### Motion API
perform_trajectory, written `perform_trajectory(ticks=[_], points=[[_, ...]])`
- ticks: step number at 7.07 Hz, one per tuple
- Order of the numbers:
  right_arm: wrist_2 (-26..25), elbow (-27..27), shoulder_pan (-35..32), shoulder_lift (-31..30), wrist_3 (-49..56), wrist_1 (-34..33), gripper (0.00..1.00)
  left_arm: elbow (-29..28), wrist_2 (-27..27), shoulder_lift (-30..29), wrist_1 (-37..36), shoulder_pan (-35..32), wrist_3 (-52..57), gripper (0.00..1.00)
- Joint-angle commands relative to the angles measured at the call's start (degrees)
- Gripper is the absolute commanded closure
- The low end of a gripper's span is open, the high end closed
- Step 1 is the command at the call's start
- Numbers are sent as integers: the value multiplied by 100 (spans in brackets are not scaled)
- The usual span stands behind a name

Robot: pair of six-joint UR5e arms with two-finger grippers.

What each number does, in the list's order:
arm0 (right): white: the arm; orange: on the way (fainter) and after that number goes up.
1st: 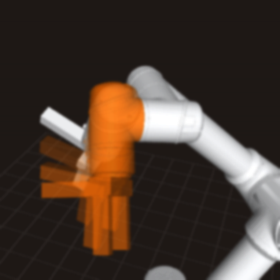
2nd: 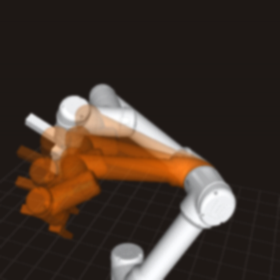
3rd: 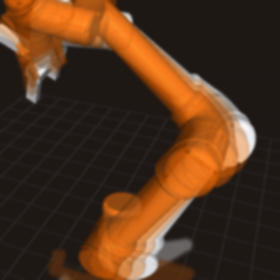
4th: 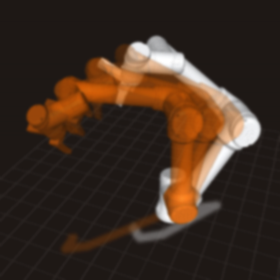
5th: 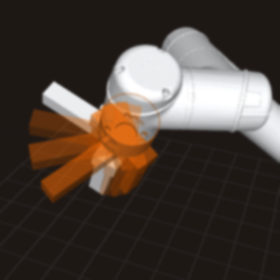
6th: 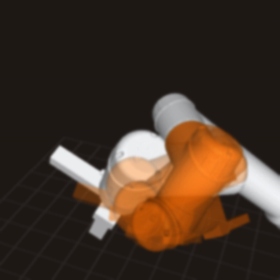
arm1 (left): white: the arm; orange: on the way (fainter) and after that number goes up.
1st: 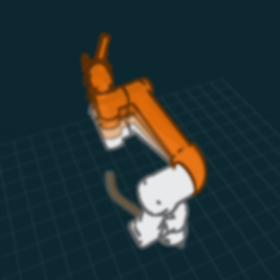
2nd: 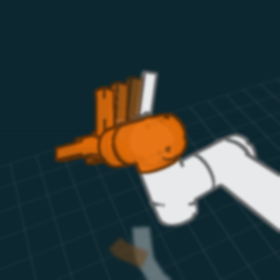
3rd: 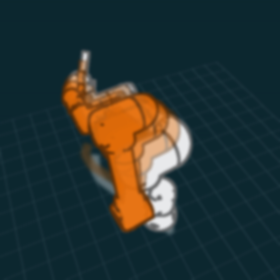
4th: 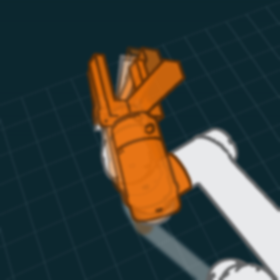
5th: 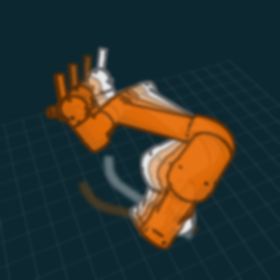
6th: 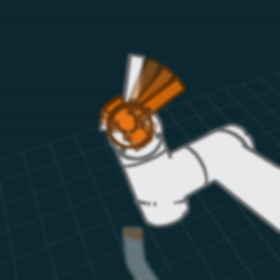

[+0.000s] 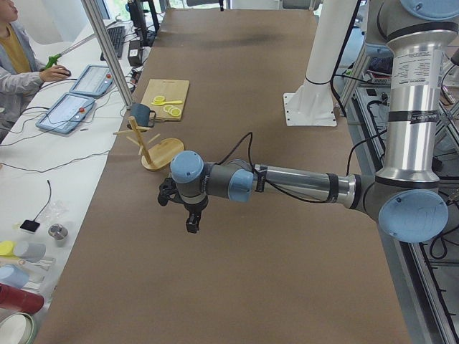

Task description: Hang cup on storage rack

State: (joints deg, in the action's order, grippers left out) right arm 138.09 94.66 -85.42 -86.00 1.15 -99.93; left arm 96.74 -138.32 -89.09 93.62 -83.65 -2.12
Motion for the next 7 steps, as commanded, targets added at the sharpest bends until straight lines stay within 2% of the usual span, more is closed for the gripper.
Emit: perform_trajectory(ticks=[1,7], points=[[8,-18,-1,4,-1,0,0,72,-2,-30,7,6,1,2],[34,35,-1,4,-1,0,0,160,-2,-100,-2,6,1,2]])
